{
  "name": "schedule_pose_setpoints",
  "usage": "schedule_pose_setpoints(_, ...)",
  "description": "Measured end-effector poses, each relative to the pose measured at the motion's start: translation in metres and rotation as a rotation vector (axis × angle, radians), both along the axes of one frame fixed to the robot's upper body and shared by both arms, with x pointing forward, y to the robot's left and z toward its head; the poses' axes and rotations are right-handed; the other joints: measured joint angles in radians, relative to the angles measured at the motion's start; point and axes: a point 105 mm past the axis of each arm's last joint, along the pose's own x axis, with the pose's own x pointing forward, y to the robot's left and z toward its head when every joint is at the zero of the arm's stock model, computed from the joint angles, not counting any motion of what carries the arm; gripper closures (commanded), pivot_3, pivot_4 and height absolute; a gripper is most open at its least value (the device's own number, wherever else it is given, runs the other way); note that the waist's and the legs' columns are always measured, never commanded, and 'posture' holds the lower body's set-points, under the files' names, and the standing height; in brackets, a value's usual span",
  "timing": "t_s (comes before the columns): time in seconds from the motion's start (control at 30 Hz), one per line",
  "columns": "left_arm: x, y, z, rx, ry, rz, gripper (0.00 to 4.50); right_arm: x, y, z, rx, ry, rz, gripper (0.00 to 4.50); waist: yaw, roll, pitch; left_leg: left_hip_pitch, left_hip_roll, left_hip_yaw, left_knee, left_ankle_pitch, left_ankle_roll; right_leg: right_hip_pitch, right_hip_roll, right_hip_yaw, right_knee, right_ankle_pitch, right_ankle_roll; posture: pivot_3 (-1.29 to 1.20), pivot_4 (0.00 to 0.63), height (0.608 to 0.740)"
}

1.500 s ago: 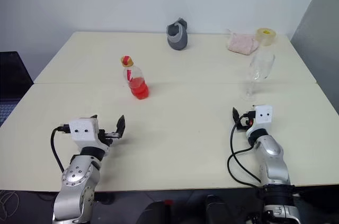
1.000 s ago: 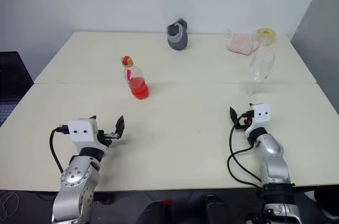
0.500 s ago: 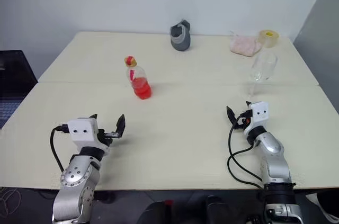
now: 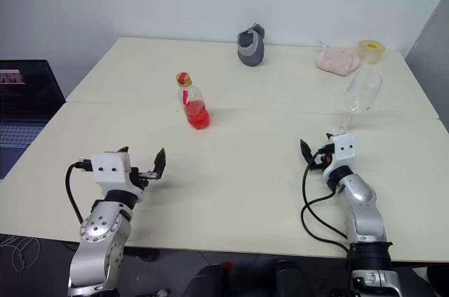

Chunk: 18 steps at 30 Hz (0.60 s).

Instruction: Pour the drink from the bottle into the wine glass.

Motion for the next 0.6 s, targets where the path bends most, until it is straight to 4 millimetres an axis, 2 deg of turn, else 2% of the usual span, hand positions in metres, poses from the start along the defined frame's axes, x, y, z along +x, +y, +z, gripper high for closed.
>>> schedule_pose_setpoints(0.23, 0.0049, -0.0014, -0.0024, 0.001, 0.011, -0.012, 0.04, -0.0019, -0.0007, 0.0, 0.004, 0.009, -0.009, 0.0, -0.001, 0.0, 0.0, 0.0, 0.0, 0.0, 0.0, 0.0, 0.0, 0.0, 0.0, 0.0, 0.0, 0.0, 0.0, 0.0, 0.15, 0.74)
schedule_pose_setpoints(0.37, 0.0068, -0.0049, -0.0012, 0.002, 0.007, -0.028, 0.04, -0.0031, -0.0005, 0.0006, 0.007, 0.01, -0.009, 0.0, 0.006, -0.002, 0.0, 0.001, 0.011, 0.033, 0.0, -0.001, 0.001, -0.015, 0.013, 0.034, 0.002, 0.005, 0.004, 0.0, 0.15, 0.74)
schedule_pose_setpoints(0.6, 0.0094, -0.0073, 0.0038, 0.007, -0.014, -0.043, 0.04, -0.0054, -0.0019, -0.0034, 0.006, 0.025, -0.013, 0.0, -0.01, -0.006, 0.002, 0.001, 0.008, 0.037, 0.001, -0.001, 0.001, -0.017, 0.011, 0.045, 0.0, 0.01, 0.012, 0.0, 0.15, 0.74)
